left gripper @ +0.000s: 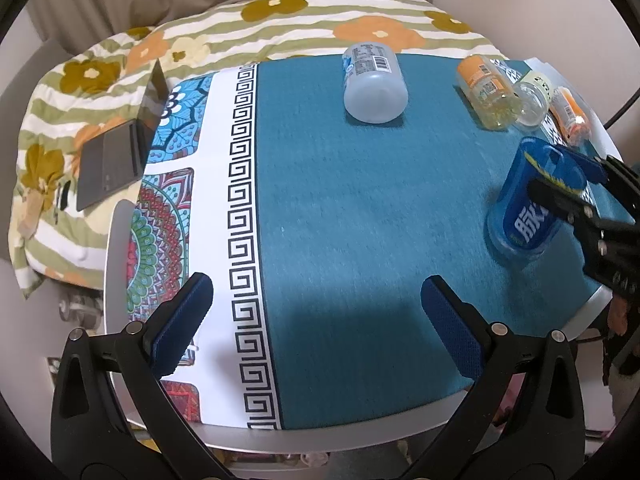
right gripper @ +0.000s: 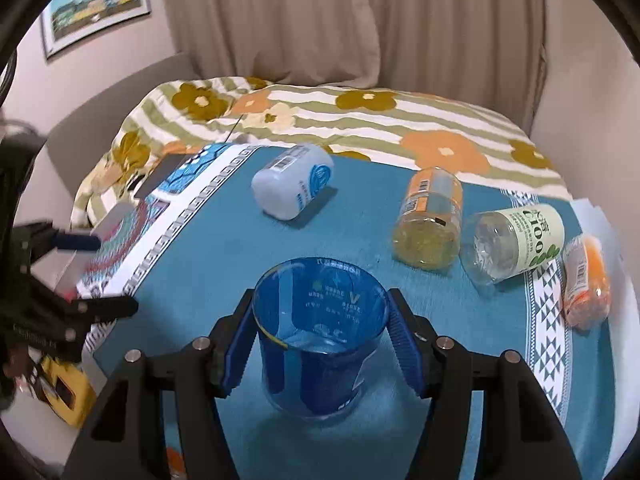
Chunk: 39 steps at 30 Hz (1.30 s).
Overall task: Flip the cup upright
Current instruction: 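Lift the cup with the right gripper and rotate it rim up, then lower the upright cup onto the cloth and open the right gripper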
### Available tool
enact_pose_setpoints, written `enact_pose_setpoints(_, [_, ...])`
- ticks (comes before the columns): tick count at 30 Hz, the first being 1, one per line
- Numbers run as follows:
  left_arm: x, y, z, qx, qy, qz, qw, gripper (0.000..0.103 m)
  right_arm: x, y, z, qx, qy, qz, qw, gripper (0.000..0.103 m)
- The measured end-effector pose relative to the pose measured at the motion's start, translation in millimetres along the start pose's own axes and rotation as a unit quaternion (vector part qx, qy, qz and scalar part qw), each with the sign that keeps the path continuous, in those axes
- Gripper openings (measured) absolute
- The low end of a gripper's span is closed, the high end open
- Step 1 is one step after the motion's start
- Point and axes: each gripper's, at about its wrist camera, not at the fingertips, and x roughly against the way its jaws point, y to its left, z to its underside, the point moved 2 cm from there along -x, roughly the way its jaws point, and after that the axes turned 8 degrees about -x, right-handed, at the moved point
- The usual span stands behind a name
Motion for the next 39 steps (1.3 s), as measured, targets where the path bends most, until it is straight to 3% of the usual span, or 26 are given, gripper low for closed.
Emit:
enact_pose_setpoints(15, [1.8, -7.5, 12.9, 0.006, 0.008, -0.004, 0.9999, 0.103, 16.2, 11.8, 31.9, 0.055, -0.019, 0.015, 0.998, 0.06])
enact_pose_setpoints(27, [11.7, -12.1, 16.5, 0.014, 0.001, -0.012, 0.9998, 0.103, 13.9, 9.6, 36.8, 0.032, 0.002, -0.002, 0.999, 0.06])
enact_pose_setpoints(33, [35.4, -15.7, 15.3, 0.021, -0.017, -0.018, 0.9995, 0.103, 29.4, 1.6, 27.9, 0.003, 0.003, 0.003, 1.0, 0.06])
enact_pose_setpoints(34, [41.6, -16.5, 14.7, 0.022, -0.022, -0.019, 0.9993, 0.103, 37.9, 1.3, 25.3, -0.001, -0.003, 0.002, 1.0, 0.062])
enact_pose_setpoints(36, [57.3, -19.3, 12.7, 0.026, -0.037, -0.021, 0.9988, 0.103, 56.0, 0.9, 19.5, -0.006, -0.02, 0.004, 1.0, 0.077])
enact_pose_setpoints(37, [64.8, -20.5, 12.2, 0.028, -0.044, -0.021, 0.9984, 0.103, 62.3, 0.8, 17.0, -0.008, -0.024, 0.009, 1.0, 0.095])
enact_pose_setpoints(38, [74.5, -22.2, 11.3, 0.03, -0.053, -0.021, 0.9979, 0.103, 73.0, 0.5, 13.0, -0.013, -0.026, 0.015, 0.999, 0.103])
enact_pose_setpoints(39, [82.4, -24.2, 10.7, 0.031, -0.06, -0.022, 0.9975, 0.103, 81.9, 0.1, 10.2, -0.018, -0.027, 0.019, 0.999, 0.103])
